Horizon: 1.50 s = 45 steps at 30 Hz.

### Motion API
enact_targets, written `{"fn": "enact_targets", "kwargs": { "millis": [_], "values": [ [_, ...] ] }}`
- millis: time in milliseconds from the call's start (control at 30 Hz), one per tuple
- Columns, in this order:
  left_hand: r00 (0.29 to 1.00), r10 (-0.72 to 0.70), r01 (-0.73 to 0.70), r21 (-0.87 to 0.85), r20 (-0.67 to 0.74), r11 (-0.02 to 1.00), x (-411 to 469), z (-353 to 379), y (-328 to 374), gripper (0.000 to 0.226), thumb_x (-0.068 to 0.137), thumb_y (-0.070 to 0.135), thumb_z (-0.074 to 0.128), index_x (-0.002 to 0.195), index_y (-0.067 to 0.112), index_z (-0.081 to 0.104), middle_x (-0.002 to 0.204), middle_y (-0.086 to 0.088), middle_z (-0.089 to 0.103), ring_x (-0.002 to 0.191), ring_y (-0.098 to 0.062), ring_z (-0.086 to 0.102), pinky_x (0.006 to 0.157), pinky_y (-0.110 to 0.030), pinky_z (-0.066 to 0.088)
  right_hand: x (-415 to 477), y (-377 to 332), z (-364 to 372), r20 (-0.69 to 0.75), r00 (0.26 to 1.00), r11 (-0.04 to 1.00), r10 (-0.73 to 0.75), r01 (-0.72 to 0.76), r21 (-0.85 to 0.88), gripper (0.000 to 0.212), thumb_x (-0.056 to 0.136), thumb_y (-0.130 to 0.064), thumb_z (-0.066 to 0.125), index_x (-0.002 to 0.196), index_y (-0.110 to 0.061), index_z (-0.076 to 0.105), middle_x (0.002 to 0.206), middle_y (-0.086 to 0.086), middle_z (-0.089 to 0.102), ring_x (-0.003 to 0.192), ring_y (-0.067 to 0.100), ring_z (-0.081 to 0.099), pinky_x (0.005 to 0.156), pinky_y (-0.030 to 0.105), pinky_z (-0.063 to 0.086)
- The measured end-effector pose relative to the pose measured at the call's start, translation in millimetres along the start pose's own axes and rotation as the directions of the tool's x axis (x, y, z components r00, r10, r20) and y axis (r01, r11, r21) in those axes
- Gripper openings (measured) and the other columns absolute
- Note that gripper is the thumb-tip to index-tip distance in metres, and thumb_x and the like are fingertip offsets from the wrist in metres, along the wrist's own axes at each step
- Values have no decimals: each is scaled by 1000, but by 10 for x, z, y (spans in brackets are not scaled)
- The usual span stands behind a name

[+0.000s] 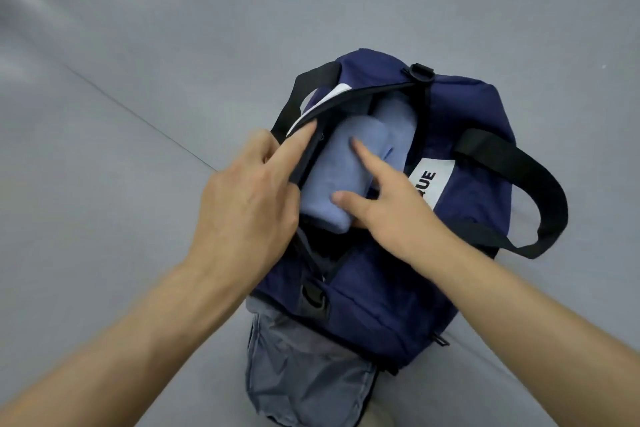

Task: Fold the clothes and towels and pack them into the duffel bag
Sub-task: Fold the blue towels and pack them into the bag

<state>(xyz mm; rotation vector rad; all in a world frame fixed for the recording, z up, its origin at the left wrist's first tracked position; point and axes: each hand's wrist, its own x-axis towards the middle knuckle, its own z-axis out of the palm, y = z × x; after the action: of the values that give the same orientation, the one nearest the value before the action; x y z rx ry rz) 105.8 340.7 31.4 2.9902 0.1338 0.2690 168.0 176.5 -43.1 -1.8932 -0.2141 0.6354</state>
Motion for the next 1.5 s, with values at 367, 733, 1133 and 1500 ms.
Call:
{"fn": "enact_targets", "kwargs": {
  "millis": [367,733,1133,1500],
  "values": [
    [999,37,-37,-5,23,999,-128,-41,-225,69,81,11,45,148,31,46,89,4,41,58,-28,44,52,-32,39,-49,276,632,-3,999,972,-48,47,-229,64,94,-42,60,152,-43,32,136,-6,59,119,21,57,90,26,42],
    [998,22,-21,-31,51,999,-175,-93,-254,70,83,12,44,149,34,45,91,2,46,60,-29,46,52,-37,45,110,274,670,123,992,988,-2,-17,153,59,93,-25,62,144,-50,44,114,0,72,82,18,68,86,33,57],
    [994,6,-1,-46,110,999,-239,-3,-266,67,91,14,50,154,34,38,91,8,41,63,-25,47,57,-38,47,282,329,817,379,894,931,240,-102,-350,74,99,-54,45,157,-43,0,145,11,51,117,31,58,99,39,49],
    [999,7,-3,-89,51,996,-224,2,36,52,91,38,67,142,31,56,130,-3,51,80,-25,57,67,-45,50,-377,13,-152,289,942,954,172,-233,191,52,101,-30,56,150,-34,41,124,4,64,102,24,70,88,33,59]
  ]
}}
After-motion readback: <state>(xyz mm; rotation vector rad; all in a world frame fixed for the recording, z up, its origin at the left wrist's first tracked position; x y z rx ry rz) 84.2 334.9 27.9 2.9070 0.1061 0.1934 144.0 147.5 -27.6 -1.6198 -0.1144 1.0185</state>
